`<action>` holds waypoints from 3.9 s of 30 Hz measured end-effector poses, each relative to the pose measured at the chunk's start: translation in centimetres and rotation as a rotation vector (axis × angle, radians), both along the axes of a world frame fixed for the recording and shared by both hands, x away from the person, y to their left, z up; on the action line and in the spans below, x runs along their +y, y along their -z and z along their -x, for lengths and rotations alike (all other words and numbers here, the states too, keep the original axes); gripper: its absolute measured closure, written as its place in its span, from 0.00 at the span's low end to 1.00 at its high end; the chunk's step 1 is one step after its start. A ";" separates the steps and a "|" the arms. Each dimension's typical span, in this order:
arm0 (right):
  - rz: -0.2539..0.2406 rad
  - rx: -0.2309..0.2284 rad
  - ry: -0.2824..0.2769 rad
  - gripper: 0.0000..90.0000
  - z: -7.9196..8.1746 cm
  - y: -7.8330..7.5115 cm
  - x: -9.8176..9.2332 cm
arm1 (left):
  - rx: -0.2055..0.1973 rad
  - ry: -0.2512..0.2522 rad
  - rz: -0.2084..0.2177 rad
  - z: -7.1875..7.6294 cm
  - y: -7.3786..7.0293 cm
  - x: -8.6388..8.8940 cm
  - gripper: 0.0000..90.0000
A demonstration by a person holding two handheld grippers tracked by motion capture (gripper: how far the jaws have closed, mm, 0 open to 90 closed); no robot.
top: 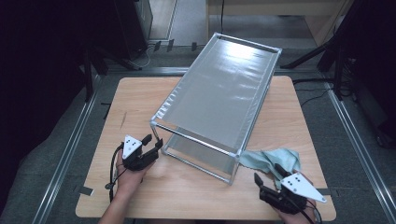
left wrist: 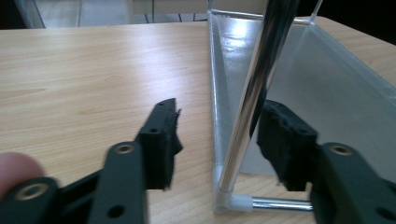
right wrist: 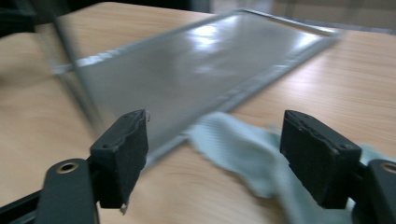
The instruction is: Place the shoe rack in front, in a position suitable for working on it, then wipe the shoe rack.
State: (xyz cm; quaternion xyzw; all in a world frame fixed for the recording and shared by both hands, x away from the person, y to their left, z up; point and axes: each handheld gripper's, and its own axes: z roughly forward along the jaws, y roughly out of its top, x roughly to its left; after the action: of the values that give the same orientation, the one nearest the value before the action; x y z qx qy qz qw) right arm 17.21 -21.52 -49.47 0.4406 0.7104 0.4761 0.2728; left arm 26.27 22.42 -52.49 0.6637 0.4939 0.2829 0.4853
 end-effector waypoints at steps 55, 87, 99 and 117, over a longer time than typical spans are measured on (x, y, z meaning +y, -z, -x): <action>-0.025 -0.070 -0.036 0.74 -1.1 1.0 0.6 | -0.112 0.392 0.005 11.3 0.0 -1.2 0.90; -0.054 -0.134 0.056 0.51 -2.3 0.2 -1.9 | -0.097 0.368 0.049 11.2 0.6 -3.0 0.78; 0.061 0.133 0.365 0.38 -4.8 3.1 -3.2 | -0.109 0.354 0.028 11.6 0.5 -3.5 0.88; 0.123 0.230 0.511 0.02 -7.1 5.2 -2.6 | -0.115 0.342 0.019 11.8 0.6 -3.2 0.84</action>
State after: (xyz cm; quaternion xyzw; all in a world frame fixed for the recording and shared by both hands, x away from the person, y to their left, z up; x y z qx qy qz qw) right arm 24.34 -24.07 -54.66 0.6390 0.6303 0.2948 0.3278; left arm 14.49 19.21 -53.04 0.7162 0.3477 0.2293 0.5600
